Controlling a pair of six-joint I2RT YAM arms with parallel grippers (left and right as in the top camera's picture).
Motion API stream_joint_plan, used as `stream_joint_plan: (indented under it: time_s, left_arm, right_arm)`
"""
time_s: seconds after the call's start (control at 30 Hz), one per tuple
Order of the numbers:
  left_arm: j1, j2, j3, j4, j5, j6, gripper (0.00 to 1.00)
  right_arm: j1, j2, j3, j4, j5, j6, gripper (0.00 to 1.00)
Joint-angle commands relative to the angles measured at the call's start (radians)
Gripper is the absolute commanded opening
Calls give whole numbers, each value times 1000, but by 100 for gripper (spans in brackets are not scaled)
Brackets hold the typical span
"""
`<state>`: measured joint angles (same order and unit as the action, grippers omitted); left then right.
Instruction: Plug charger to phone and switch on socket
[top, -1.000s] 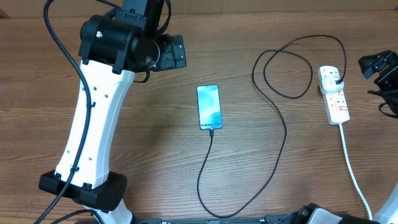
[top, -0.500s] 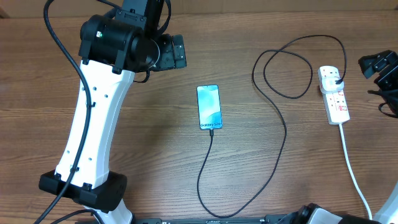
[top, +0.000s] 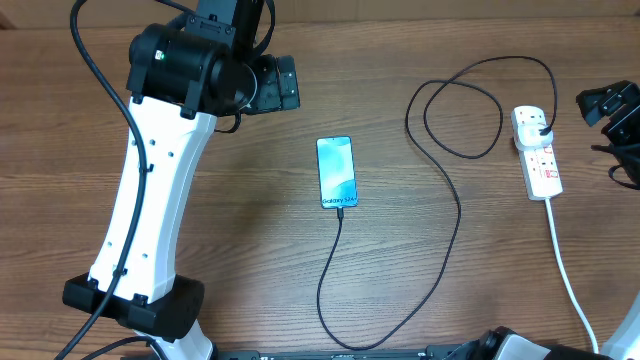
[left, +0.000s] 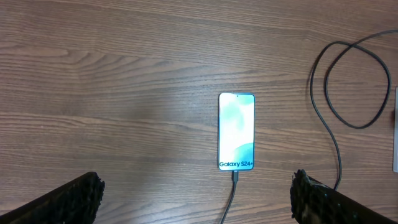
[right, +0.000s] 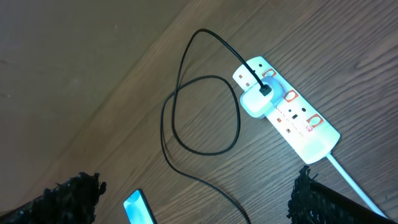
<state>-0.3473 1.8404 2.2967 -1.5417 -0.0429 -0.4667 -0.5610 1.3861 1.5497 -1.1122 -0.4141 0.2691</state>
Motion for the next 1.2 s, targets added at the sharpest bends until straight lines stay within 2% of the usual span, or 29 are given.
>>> stream_joint_plan:
  time_s: [0.0, 0.3, 0.47, 0.83, 0.87, 1.03, 1.07, 1.17]
  left_arm:
    - [0, 5, -6, -2, -20, 18, 100]
    - [-29, -31, -34, 95, -163, 18, 100]
    - [-35, -171, -220, 257, -187, 18, 100]
    - [22, -681, -906, 700, -218, 18, 100]
    - [43, -777, -1023, 802, -206, 18, 99]
    - [123, -1046, -1368, 1147, -115, 18, 100]
    - [147, -1136, -1492, 1285, -91, 18, 100]
    - [161, -1273, -1693, 1505, -87, 19, 100]
  right_arm:
    - [3, 1, 15, 3, 3, 4, 100]
    - [3, 1, 15, 2, 3, 4, 100]
    - [3, 1, 15, 2, 3, 4, 100]
    - [3, 1, 15, 2, 3, 4, 100]
    - [3, 1, 15, 2, 3, 4, 100]
    - [3, 1, 15, 2, 3, 4, 100]
    - [3, 1, 15, 2, 3, 4, 100]
    - [3, 1, 15, 2, 3, 4, 100]
